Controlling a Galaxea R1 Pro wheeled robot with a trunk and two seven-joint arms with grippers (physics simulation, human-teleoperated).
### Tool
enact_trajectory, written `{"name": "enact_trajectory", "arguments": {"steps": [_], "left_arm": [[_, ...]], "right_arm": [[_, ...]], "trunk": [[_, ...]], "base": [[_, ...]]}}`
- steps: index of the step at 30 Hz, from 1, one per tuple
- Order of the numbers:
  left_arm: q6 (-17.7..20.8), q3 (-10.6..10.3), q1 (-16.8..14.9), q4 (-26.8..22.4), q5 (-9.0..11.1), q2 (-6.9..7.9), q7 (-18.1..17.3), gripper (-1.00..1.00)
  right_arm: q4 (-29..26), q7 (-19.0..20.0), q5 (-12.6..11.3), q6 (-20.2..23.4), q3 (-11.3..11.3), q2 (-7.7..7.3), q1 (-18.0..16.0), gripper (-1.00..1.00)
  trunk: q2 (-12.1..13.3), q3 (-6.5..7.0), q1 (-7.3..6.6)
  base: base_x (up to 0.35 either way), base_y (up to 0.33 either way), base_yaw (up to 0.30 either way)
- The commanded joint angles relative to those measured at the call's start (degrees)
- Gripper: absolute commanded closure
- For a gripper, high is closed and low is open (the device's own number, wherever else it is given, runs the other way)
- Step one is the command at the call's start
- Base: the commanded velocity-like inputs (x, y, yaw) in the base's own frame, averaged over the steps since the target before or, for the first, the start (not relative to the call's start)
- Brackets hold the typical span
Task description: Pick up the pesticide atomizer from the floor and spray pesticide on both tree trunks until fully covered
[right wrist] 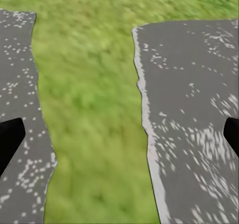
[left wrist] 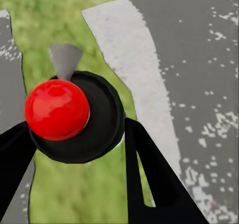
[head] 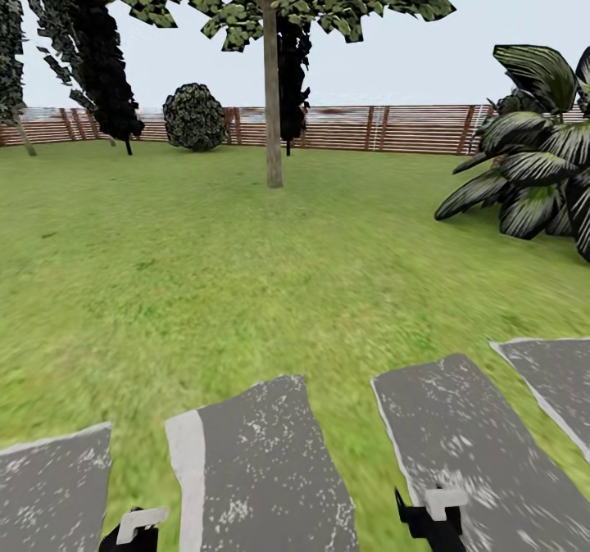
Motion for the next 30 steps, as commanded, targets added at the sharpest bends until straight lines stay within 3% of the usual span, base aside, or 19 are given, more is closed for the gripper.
{"name": "enact_trajectory", "arguments": {"steps": [1, 12, 30], "left_arm": [[-0.2, 0.0, 0.0, 0.0, 0.3, 0.0, -0.1, 1.0], [-0.2, 0.0, -0.1, 0.0, 0.3, 0.0, 0.0, 1.0], [-0.2, 0.0, 0.0, 0.0, 0.3, 0.0, -0.1, 1.0]], "right_arm": [[0.0, 0.0, 0.2, -0.2, 0.0, -0.01, 0.0, -1.0], [0.0, 0.0, 0.3, -0.2, 0.0, -0.01, 0.0, -1.0], [0.0, 0.0, 0.3, -0.2, 0.0, -0.01, 0.0, -1.0]], "trunk": [[0.0, -0.05, 0.02], [0.0, -0.05, 0.02], [0.0, -0.05, 0.02]], "base": [[0.337, 0.0, 0.0], [0.337, 0.0, 0.09], [0.337, 0.0, 0.005]]}}
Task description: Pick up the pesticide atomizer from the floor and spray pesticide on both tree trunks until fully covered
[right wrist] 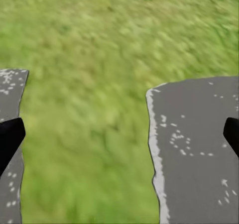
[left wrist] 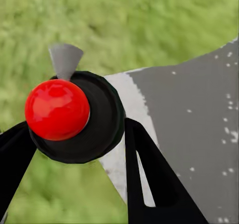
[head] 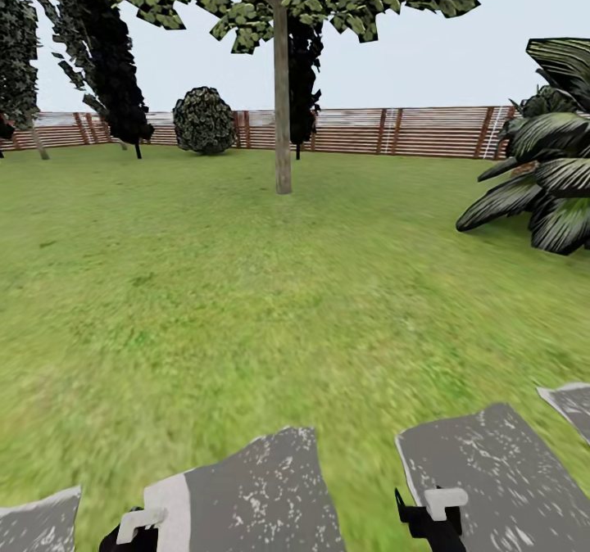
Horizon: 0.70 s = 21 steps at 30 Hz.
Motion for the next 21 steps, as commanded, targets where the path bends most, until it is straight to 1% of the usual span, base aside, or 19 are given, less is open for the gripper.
{"name": "enact_trajectory", "arguments": {"steps": [1, 21], "left_arm": [[-0.2, 0.0, 0.0, 0.0, 0.3, 0.0, 0.0, 1.0], [-0.2, 0.0, 0.0, 0.0, 0.3, 0.0, 0.0, 1.0]], "right_arm": [[0.0, 0.0, 0.2, -0.2, 0.0, -0.01, 0.0, -1.0], [0.0, 0.0, 0.3, -0.2, 0.0, -0.01, 0.0, -1.0]], "trunk": [[0.0, -0.05, 0.02], [0.0, -0.05, 0.02]], "base": [[0.337, 0.0, 0.0], [0.337, 0.0, 0.0]]}}
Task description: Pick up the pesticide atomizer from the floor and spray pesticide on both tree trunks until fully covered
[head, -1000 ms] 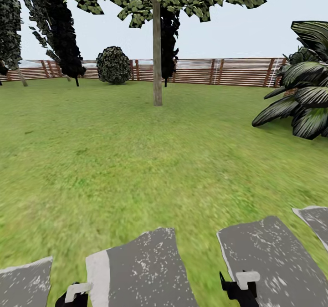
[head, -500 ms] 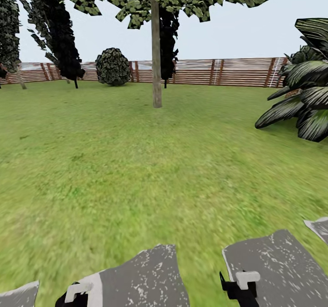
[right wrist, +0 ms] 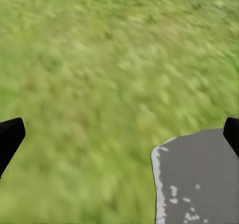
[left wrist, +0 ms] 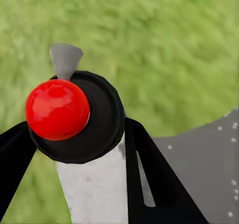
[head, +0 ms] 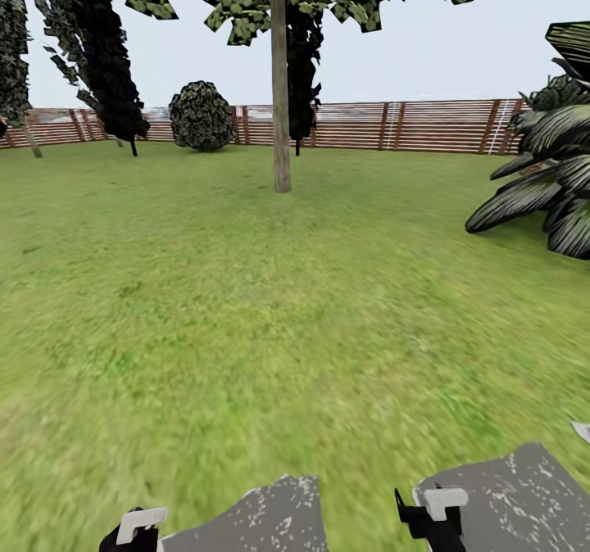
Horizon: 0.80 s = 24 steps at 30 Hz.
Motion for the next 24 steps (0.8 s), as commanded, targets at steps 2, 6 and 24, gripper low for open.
{"name": "enact_trajectory", "arguments": {"steps": [2, 6, 24], "left_arm": [[-0.2, 0.0, 0.0, 0.0, 0.3, 0.0, 0.0, 1.0], [-0.2, 0.0, 0.0, 0.0, 0.3, 0.0, -0.1, 1.0], [-0.2, 0.0, 0.0, 0.0, 0.3, 0.0, 0.0, 1.0]], "right_arm": [[0.0, 0.0, 0.2, -0.2, 0.0, -0.01, 0.0, -1.0], [0.0, 0.0, 0.2, -0.2, 0.0, -0.01, 0.0, -1.0], [0.0, 0.0, 0.3, -0.2, 0.0, -0.01, 0.0, -1.0]], "trunk": [[0.0, -0.05, 0.02], [0.0, -0.05, 0.02], [0.0, -0.05, 0.02]], "base": [[0.337, 0.0, 0.0], [0.337, 0.0, 0.039], [0.337, 0.0, 0.09]]}}
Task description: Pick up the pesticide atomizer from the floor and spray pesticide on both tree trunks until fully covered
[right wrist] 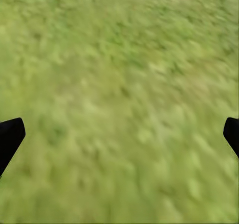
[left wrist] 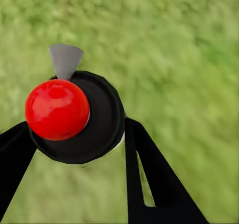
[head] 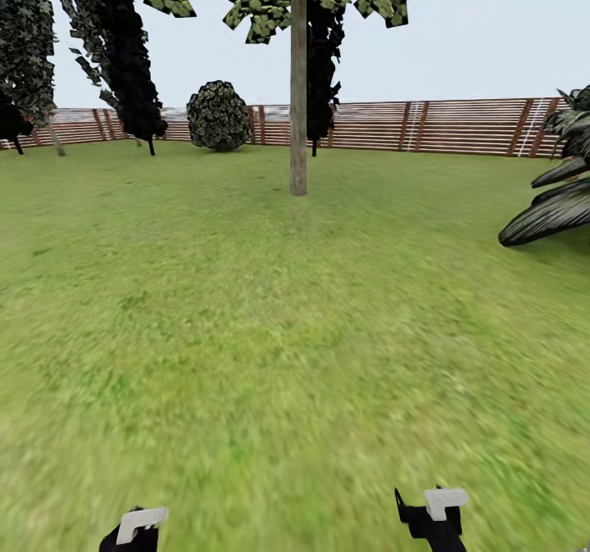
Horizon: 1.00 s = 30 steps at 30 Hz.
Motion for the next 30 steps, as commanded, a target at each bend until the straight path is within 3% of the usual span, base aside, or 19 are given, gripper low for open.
{"name": "enact_trajectory", "arguments": {"steps": [1, 30], "left_arm": [[-0.2, 0.0, 0.0, 0.0, 0.3, 0.0, 0.0, 1.0], [-0.2, 0.0, -0.1, 0.1, 0.3, 0.01, 0.0, 1.0]], "right_arm": [[0.0, 0.0, 0.2, -0.2, 0.0, -0.01, 0.0, -1.0], [0.0, 0.0, 0.3, -0.2, 0.0, -0.01, 0.0, -1.0]], "trunk": [[0.0, -0.05, 0.02], [0.0, -0.05, 0.02]], "base": [[0.337, 0.0, 0.001], [0.337, 0.0, 0.0]]}}
